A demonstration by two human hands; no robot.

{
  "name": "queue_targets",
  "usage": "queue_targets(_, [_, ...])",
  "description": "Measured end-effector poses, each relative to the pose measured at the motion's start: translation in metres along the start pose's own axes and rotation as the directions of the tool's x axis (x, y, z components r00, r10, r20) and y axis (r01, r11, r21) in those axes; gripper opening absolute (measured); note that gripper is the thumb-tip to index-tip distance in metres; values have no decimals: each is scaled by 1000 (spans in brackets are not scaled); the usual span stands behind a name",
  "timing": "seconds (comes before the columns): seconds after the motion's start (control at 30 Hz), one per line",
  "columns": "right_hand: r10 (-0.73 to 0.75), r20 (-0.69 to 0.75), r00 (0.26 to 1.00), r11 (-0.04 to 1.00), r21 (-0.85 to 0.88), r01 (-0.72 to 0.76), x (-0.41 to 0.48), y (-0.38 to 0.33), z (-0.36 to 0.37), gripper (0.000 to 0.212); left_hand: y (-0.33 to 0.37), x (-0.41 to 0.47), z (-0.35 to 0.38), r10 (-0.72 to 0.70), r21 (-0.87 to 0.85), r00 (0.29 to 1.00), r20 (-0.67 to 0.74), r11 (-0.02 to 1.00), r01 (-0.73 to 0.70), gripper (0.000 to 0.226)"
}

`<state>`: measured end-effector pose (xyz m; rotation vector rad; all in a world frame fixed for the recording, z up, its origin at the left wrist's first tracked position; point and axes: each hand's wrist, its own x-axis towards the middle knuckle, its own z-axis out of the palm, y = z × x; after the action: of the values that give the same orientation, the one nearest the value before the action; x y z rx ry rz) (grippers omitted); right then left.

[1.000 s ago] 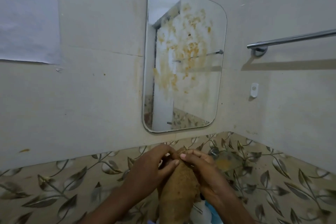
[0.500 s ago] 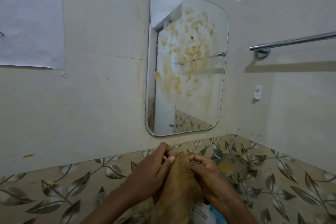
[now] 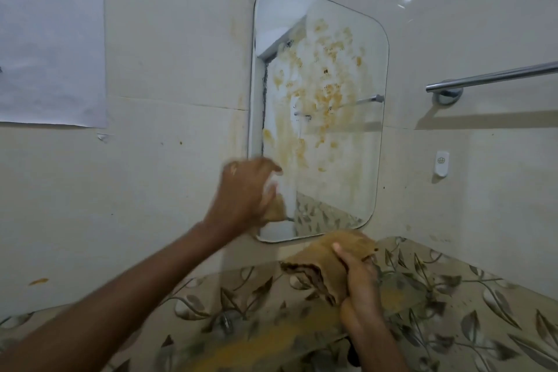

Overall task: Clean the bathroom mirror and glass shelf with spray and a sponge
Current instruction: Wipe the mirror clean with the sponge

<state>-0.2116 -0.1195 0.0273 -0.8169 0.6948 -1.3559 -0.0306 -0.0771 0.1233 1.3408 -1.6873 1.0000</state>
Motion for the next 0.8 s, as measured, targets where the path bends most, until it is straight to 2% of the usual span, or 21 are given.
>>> queue_targets(0.07, [-281,-187,941,956,-135,259,17,0,13,20,-33,31,-7,71,295,996,-47,954,-54,43])
queue_targets(0.13, [-519,-205,830,844,-278,459,27,9,35,8,-64,55,-15,131,476,991,22,871,-125,52])
queue_targets(0.17, [-618,-182,765,769,-342,540,31,18,47,11,-76,65,-20,159,519,986,60,839,-166,53])
queue_targets(0.2, [-707,-146,692,681,-405,610,37,30,59,12,-87,72,-23,189,543,977,96,813,-210,53])
queue_targets(0.27, [-819,-3,574,489,-528,695,48,56,81,27,-100,81,-29,245,577,956,163,762,-294,50])
queue_targets(0.33, [-850,193,490,288,-608,740,48,79,102,44,-104,82,-30,276,617,943,186,714,-331,47])
queue_targets(0.4, [-855,371,361,65,-614,786,45,98,115,64,-107,82,-27,296,650,939,173,683,-335,46])
queue_targets(0.47, [-846,456,276,-42,-574,818,52,109,115,63,-108,81,-25,328,659,935,137,674,-334,44])
queue_targets(0.5, [-855,454,250,-47,-548,835,60,109,110,61,-108,81,-25,345,660,931,121,673,-335,43])
queue_targets(0.53, [-863,429,266,-1,-529,849,76,108,101,59,-109,82,-25,362,660,926,105,671,-337,42])
queue_targets(0.57, [-872,375,314,94,-501,860,87,100,92,56,-110,81,-26,376,664,922,92,667,-339,42])
queue_targets(0.63, [-879,168,447,331,-459,824,127,74,68,53,-111,82,-24,394,678,916,79,652,-339,41])
queue_targets(0.7, [-817,-44,576,528,-460,714,175,38,39,48,-111,82,-23,400,693,914,76,637,-336,41])
queue_targets(0.8, [-707,-164,688,629,-590,506,220,-10,11,58,-111,82,-24,391,702,917,76,633,-327,42])
